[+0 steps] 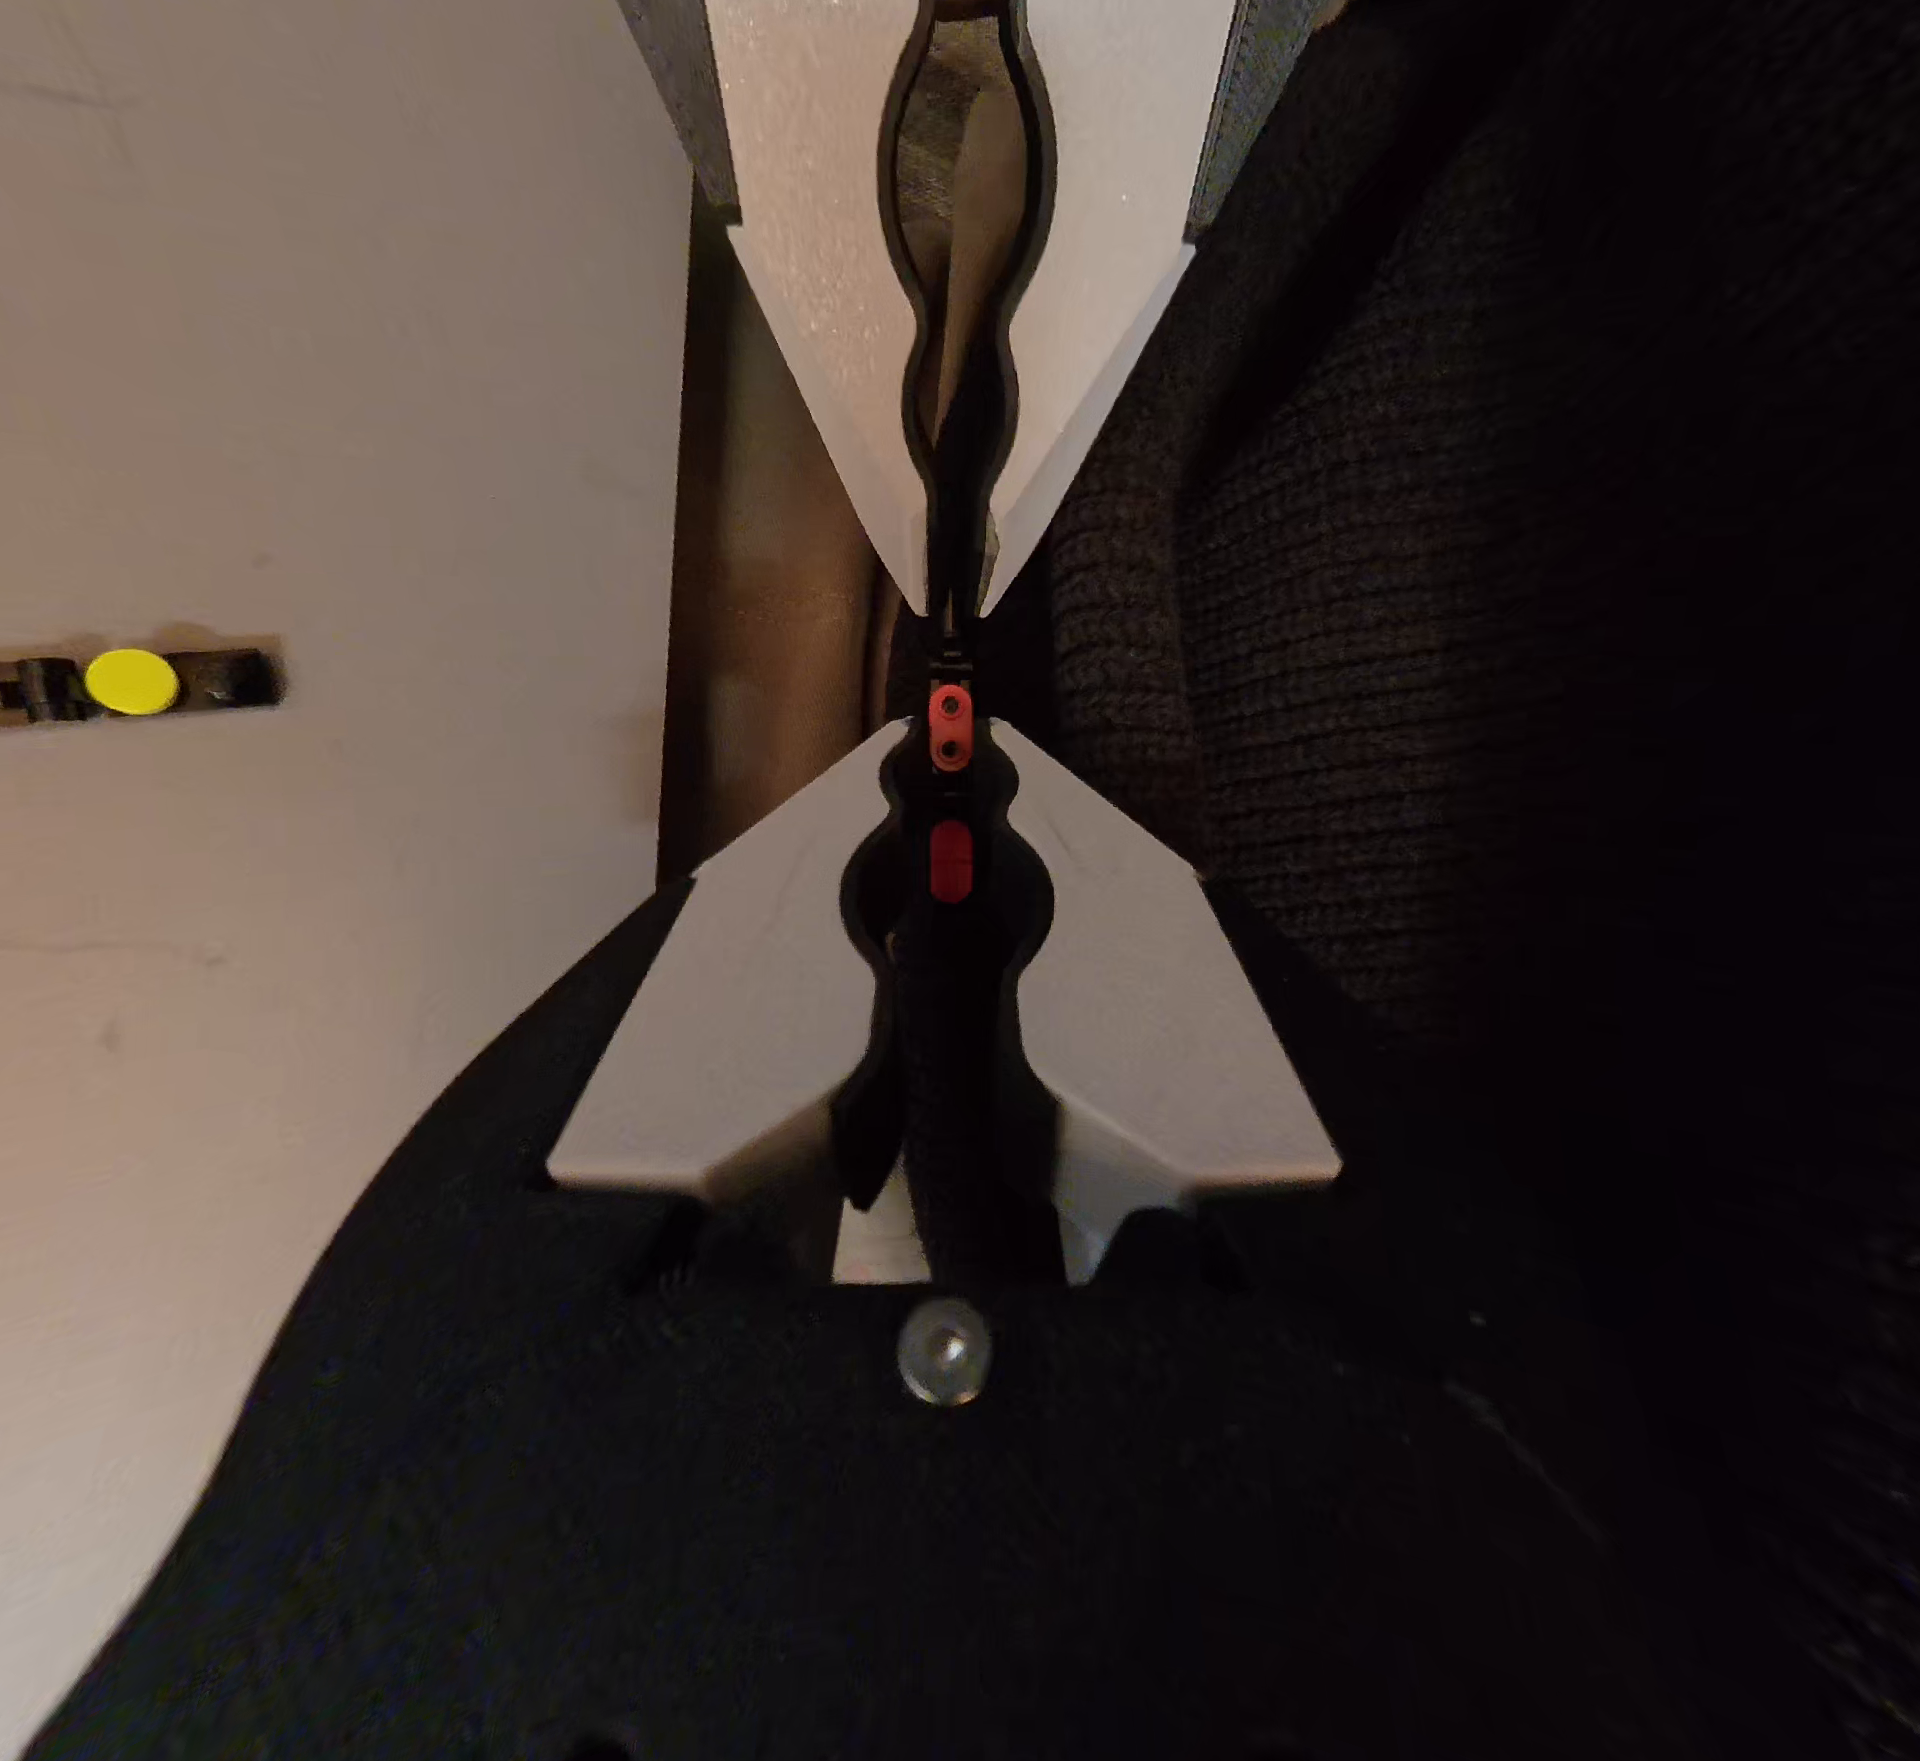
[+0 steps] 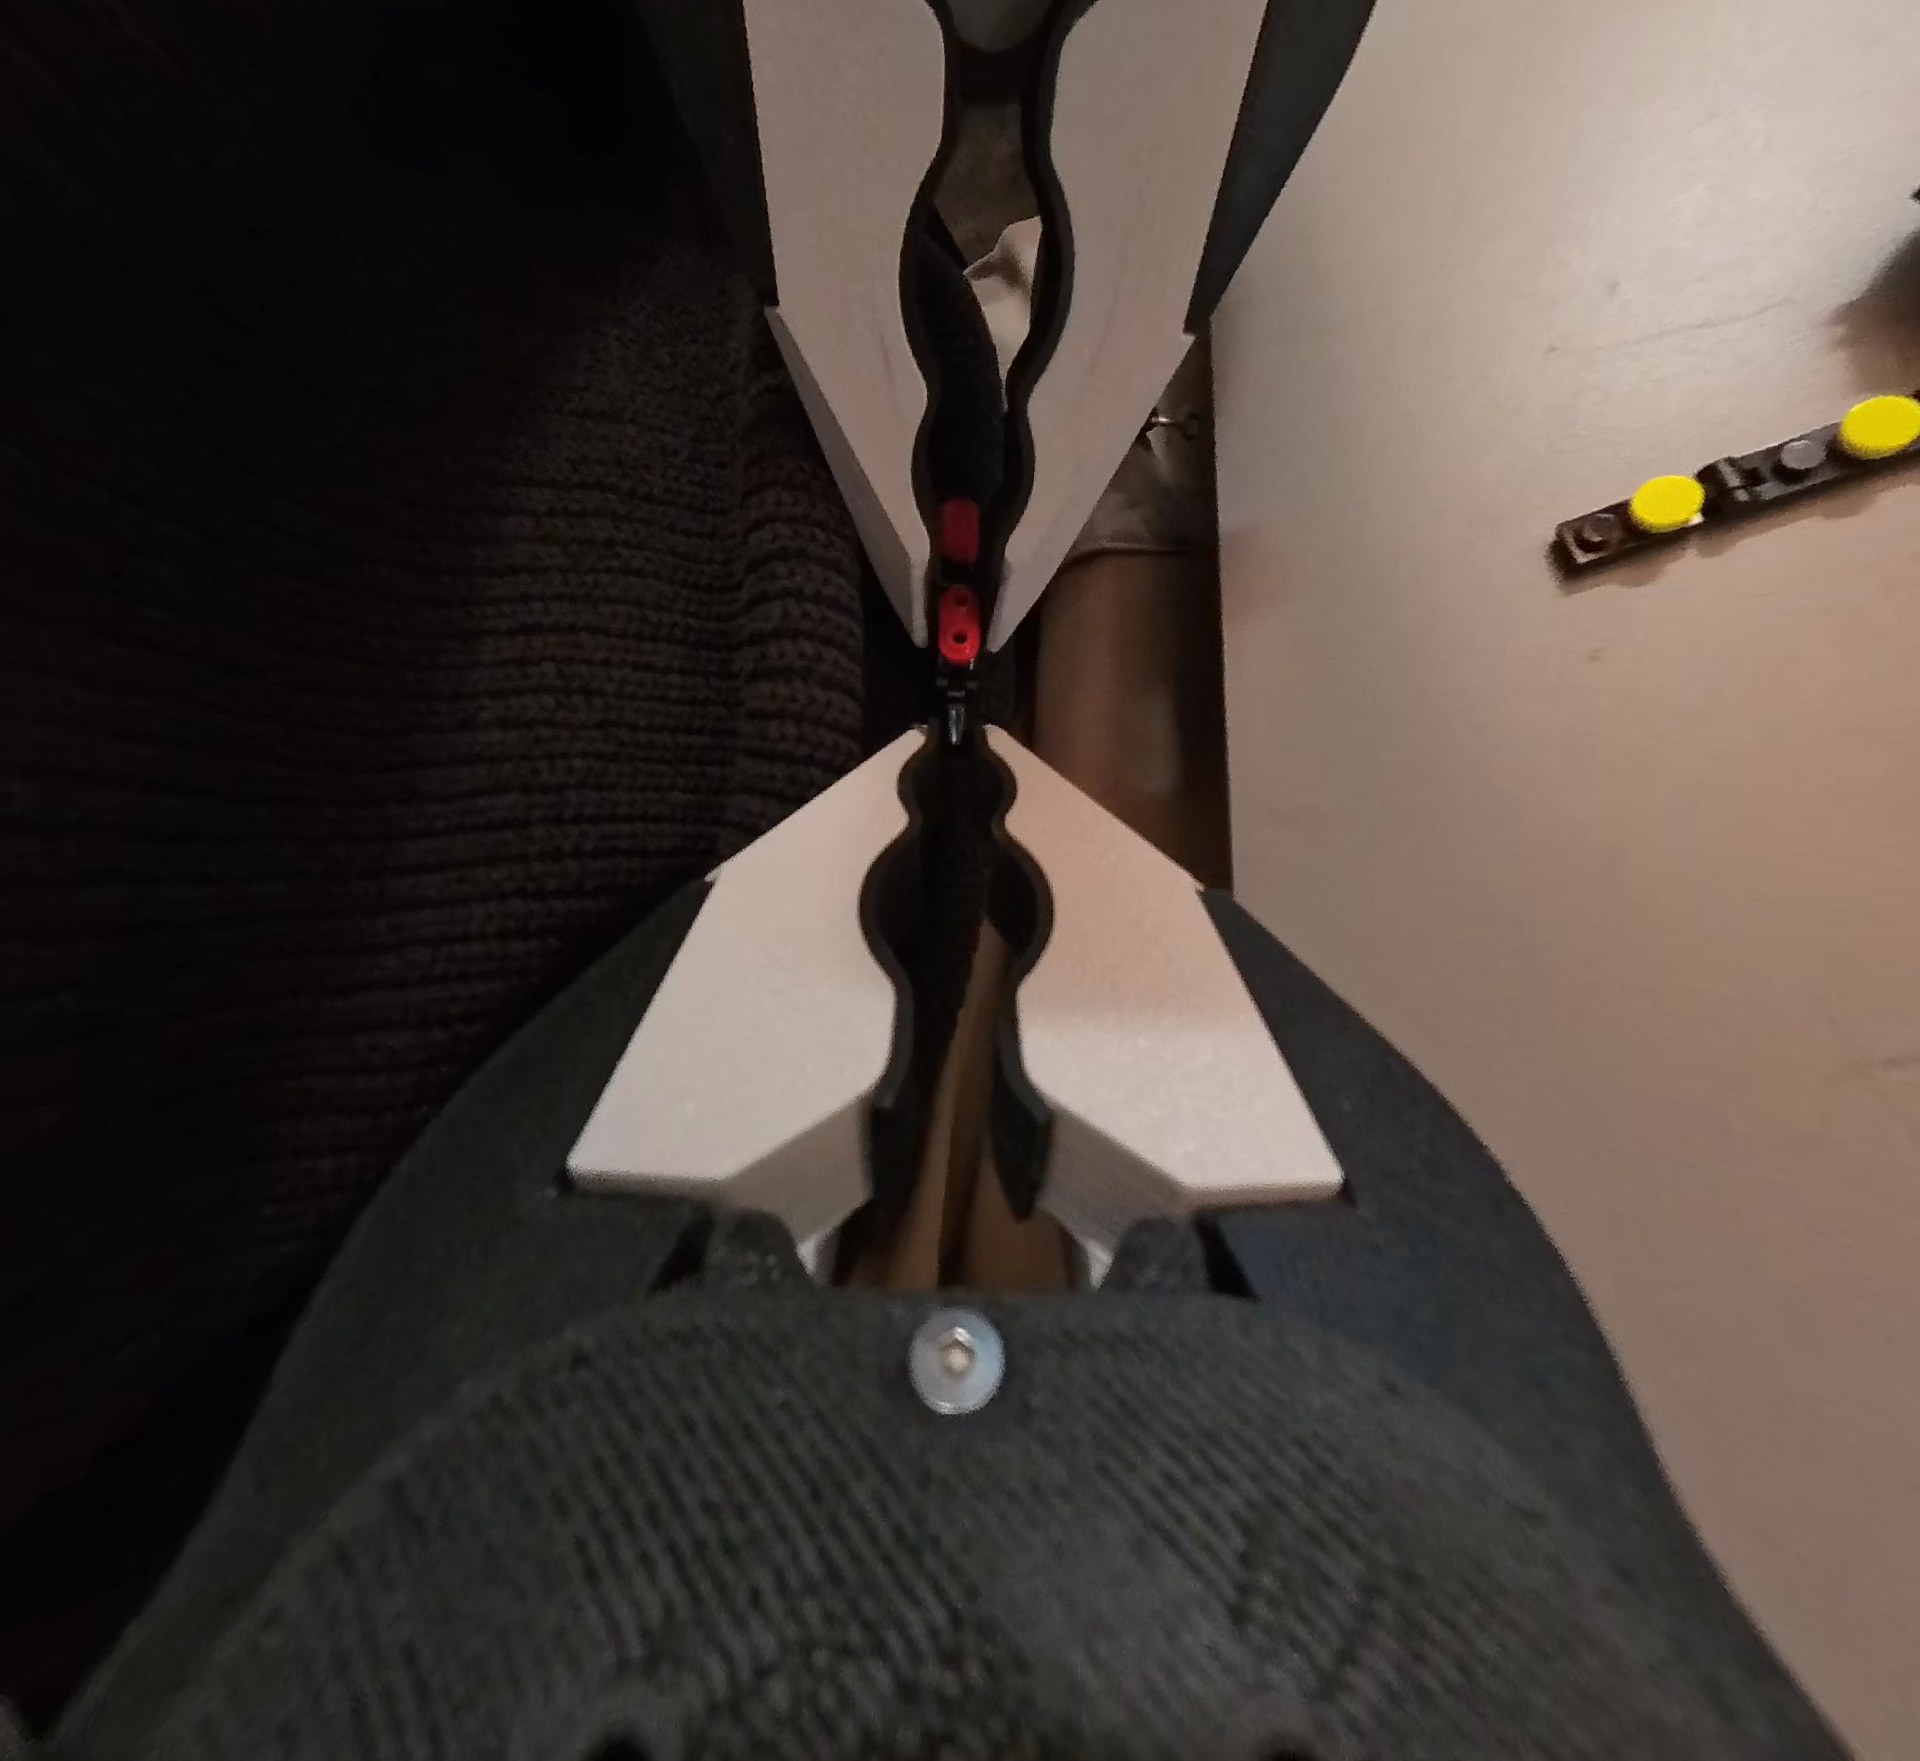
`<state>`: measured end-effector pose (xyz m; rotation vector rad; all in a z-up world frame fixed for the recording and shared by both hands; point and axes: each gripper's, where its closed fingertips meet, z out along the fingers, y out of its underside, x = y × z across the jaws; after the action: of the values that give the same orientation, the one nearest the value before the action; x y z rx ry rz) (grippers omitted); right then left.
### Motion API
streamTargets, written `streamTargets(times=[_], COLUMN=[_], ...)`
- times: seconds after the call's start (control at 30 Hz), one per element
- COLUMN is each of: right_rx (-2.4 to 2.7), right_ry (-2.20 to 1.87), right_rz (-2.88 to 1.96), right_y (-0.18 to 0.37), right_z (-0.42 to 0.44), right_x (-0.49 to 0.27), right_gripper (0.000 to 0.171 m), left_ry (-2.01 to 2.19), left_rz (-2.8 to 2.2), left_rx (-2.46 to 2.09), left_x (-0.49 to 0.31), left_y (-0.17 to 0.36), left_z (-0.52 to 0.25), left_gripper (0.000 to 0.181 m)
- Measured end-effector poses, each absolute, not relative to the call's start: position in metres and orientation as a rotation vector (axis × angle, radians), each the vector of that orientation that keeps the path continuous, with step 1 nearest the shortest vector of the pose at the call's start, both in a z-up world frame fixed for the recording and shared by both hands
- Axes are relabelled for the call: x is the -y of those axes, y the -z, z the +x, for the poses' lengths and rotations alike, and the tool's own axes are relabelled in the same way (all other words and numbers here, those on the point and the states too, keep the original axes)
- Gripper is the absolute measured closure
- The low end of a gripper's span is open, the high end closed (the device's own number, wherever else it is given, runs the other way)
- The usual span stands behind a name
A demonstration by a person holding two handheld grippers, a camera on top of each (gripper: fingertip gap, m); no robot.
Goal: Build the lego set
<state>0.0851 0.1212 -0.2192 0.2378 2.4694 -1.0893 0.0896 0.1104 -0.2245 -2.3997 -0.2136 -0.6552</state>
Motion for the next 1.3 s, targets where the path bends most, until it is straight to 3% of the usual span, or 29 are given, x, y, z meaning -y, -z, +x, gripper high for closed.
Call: streamTargets(times=[0.57, 0.9, 1.3], right_rx=[-2.399, -2.149, -2.172], right_ry=[1.105, 1.452, 1.454], right_rz=[0.264, 0.379, 0.347], right_y=[0.222, 0.166, 0.164], right_z=[0.093, 0.063, 0.064], right_x=[-0.120, -0.120, -0.120], right_gripper=[0.168, 0.169, 0.169], left_ry=[0.692, 0.648, 0.607], left_rz=[-2.320, -1.956, -1.972], left_rx=[0.289, 0.397, 0.364], left_x=[-0.112, -0.113, -0.113], left_y=[0.228, 0.173, 0.170], left_z=[0.098, 0.069, 0.070], left_gripper=[0.178, 0.178, 0.178])
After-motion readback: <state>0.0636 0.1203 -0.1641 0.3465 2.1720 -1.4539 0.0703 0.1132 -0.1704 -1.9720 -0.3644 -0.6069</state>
